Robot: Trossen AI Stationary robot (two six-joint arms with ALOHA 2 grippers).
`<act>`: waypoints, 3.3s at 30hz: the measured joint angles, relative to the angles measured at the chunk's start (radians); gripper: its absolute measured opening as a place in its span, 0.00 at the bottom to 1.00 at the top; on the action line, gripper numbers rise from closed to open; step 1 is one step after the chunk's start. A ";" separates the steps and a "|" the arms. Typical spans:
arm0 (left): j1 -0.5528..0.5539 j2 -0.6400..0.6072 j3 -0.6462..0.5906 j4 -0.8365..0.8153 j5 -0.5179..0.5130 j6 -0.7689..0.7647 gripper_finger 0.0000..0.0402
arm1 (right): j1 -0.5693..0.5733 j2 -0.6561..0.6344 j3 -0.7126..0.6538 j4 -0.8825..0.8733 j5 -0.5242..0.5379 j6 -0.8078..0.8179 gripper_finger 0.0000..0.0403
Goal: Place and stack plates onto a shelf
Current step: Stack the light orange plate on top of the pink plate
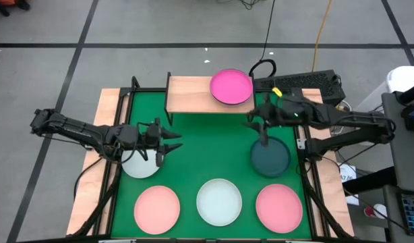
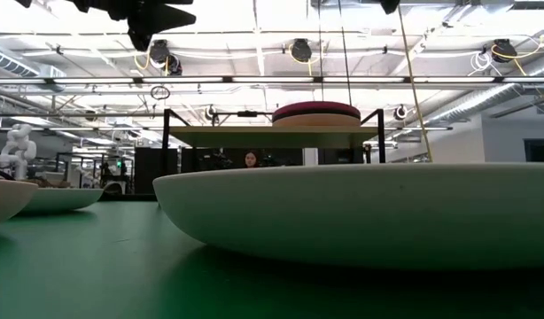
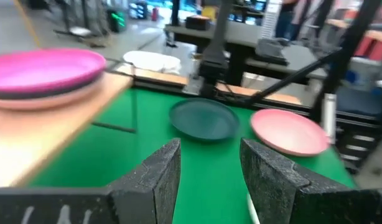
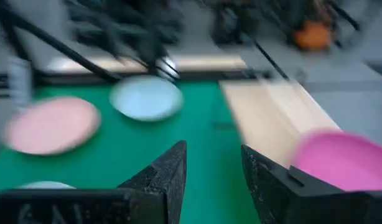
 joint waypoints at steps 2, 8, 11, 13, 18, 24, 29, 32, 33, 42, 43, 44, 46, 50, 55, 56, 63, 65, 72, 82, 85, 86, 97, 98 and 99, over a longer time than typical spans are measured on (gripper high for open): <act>0.000 0.000 0.000 -0.010 0.055 -0.036 0.42 | 0.051 -0.043 -0.068 0.085 0.000 -0.016 0.34; -0.002 0.000 0.011 -0.193 0.093 -0.108 0.42 | 0.165 -0.142 -0.291 0.379 0.000 -0.040 0.34; -0.012 0.016 0.047 -0.319 0.091 -0.161 0.42 | 0.197 -0.167 -0.394 0.530 0.005 -0.046 0.34; -0.029 0.035 0.078 -0.407 0.092 -0.184 0.42 | 0.207 -0.174 -0.447 0.606 0.006 -0.051 0.34; -0.091 0.121 0.179 -0.639 0.098 -0.252 0.42 | 0.214 -0.181 -0.521 0.712 0.006 -0.047 0.34; -0.193 0.254 0.226 -0.783 0.228 -0.299 0.42 | 0.214 -0.182 -0.549 0.724 0.008 -0.037 0.34; -0.276 0.355 0.225 -0.776 0.269 -0.330 0.42 | 0.214 -0.182 -0.550 0.731 0.007 -0.038 0.34; -0.300 0.404 0.225 -0.766 0.269 -0.340 0.42 | 0.214 -0.182 -0.550 0.733 0.007 -0.038 0.34; -0.304 0.419 0.225 -0.763 0.269 -0.330 0.42 | 0.214 -0.182 -0.550 0.734 0.007 -0.039 0.34; -0.321 0.547 0.225 -0.709 0.297 -0.321 0.42 | 0.214 -0.182 -0.550 0.738 0.006 -0.039 0.34; -0.320 0.557 0.225 -0.711 0.309 -0.317 0.42 | 0.214 -0.182 -0.550 0.738 0.006 -0.039 0.34; -0.317 0.564 0.224 -0.710 0.314 -0.315 0.42 | 0.214 -0.182 -0.550 0.738 0.006 -0.039 0.34; -0.313 0.575 0.225 -0.709 0.318 -0.315 0.42 | 0.214 -0.182 -0.550 0.738 0.006 -0.039 0.34; -0.307 0.601 0.224 -0.699 0.321 -0.316 0.42 | 0.214 -0.182 -0.550 0.738 0.006 -0.039 0.34; -0.307 0.652 0.224 -0.669 0.321 -0.318 0.39 | 0.214 -0.182 -0.550 0.734 0.006 -0.039 0.34; -0.307 0.662 0.224 -0.660 0.321 -0.315 0.37 | 0.214 -0.182 -0.550 0.731 0.006 -0.039 0.34; -0.302 0.688 0.224 -0.646 0.340 -0.289 0.13 | 0.214 -0.181 -0.550 0.729 0.006 -0.039 0.34; -0.292 0.685 0.225 -0.641 0.371 -0.290 0.06 | 0.214 -0.181 -0.550 0.730 0.006 -0.039 0.34; -0.247 0.627 0.224 -0.645 0.432 -0.322 0.03 | 0.214 -0.181 -0.550 0.729 0.033 -0.039 0.34; -0.118 0.382 0.224 -0.640 0.312 -0.466 0.03 | 0.213 -0.174 -0.550 0.731 0.033 -0.039 0.34; -0.065 0.314 0.224 -0.599 0.266 -0.473 0.03 | 0.213 -0.173 -0.550 0.730 0.033 -0.039 0.34; -0.046 0.295 0.224 -0.571 0.250 -0.472 0.03 | 0.213 -0.173 -0.550 0.730 0.033 -0.039 0.34; 0.212 0.201 0.231 -0.291 0.254 -0.367 0.06 | 0.213 -0.173 -0.550 0.733 0.033 -0.039 0.34; 0.241 0.202 0.238 -0.290 0.268 -0.367 0.06 | 0.213 -0.173 -0.550 0.734 0.033 -0.039 0.34; 0.267 0.202 0.243 -0.291 0.280 -0.369 0.06 | 0.213 -0.173 -0.550 0.737 0.033 -0.039 0.34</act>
